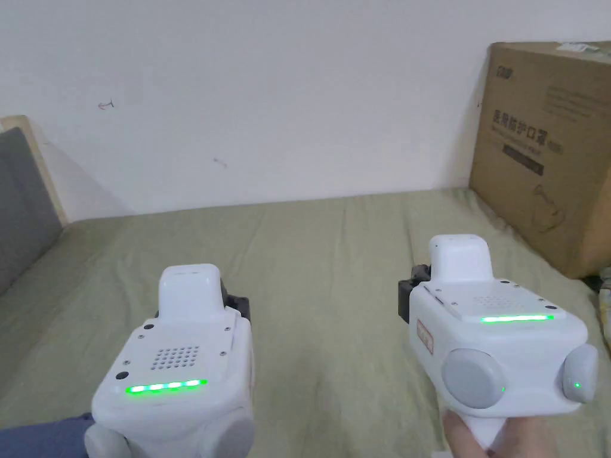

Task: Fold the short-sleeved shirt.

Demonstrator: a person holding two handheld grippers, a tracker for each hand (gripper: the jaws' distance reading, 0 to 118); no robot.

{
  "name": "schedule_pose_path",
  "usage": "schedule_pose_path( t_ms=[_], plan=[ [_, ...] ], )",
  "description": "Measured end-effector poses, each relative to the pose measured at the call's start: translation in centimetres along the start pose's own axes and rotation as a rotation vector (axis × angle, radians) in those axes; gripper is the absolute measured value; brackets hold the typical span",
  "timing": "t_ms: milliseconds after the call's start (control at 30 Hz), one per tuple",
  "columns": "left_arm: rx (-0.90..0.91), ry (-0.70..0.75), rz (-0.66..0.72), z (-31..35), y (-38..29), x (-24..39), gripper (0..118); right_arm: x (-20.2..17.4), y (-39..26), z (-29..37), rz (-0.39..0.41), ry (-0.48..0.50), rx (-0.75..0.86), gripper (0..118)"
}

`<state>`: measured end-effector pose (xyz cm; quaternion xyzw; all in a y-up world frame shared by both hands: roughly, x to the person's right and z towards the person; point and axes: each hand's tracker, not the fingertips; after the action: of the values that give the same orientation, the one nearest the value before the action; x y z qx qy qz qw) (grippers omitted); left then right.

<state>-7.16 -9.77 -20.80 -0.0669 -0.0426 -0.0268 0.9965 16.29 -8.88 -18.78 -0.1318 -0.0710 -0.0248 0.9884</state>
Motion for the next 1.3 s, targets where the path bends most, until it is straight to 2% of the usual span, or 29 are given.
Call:
schedule_pose_path(
  t_ms=[100,200,267,300,333,367,400,433,500,533,600,867,967,1067,1300],
  plan=[
    [0.039,-0.009,-0.021,1.3,2.0,2.4,1,2.5,1.4,2.5,0.028,-0.055,0.098,0],
    [0.1,-0.024,-0.025,1.8,2.7,2.5,4,4.4,2.3,4.4,0.005,-0.056,0.151,2],
    [0.139,-0.022,-0.037,2.0,2.7,2.5,18,5.3,2.8,5.1,-0.036,-0.063,0.171,23],
    [0.152,-0.024,-0.039,1.9,2.6,2.2,22,5.6,3.0,5.5,-0.05,-0.069,0.183,28],
    [0.162,-0.033,-0.039,1.9,2.4,2.0,22,5.9,3.0,5.8,-0.061,-0.082,0.198,28],
    [0.168,-0.037,-0.045,4.8,5.1,4.6,37,6.1,3.1,6.0,-0.06,-0.084,0.206,41],
    [0.173,-0.037,-0.051,5.2,5.2,4.7,62,6.3,3.2,6.2,-0.058,-0.088,0.212,63],
    [0.175,-0.038,-0.055,5.4,5.2,4.8,81,6.3,3.3,6.4,-0.049,-0.091,0.225,71],
    [0.176,-0.044,-0.055,5.1,5.3,4.5,114,6.5,3.4,6.6,-0.035,-0.118,0.248,73],
    [0.173,-0.053,-0.051,5.4,5.3,4.4,118,6.5,3.5,6.8,-0.034,-0.119,0.258,76],
    [0.185,-0.055,-0.049,5.7,5.4,4.7,118,6.5,3.6,7.1,-0.028,-0.118,0.272,80],
    [0.161,-0.014,-0.054,5.3,4.7,3.4,118,5.7,3.9,7.1,0.025,-0.075,0.302,80],
    [0.16,-0.033,-0.043,5.3,4.7,2.8,118,5.1,3.7,6.9,0.034,-0.065,0.302,89],
    [0.165,-0.023,-0.043,5.2,4.8,2.5,118,4.5,3.5,6.5,0.05,-0.062,0.295,89],
    [0.176,0.003,-0.061,5.1,5.3,1.7,118,4.0,3.5,6.0,0.022,-0.039,0.277,89]
  ],
)
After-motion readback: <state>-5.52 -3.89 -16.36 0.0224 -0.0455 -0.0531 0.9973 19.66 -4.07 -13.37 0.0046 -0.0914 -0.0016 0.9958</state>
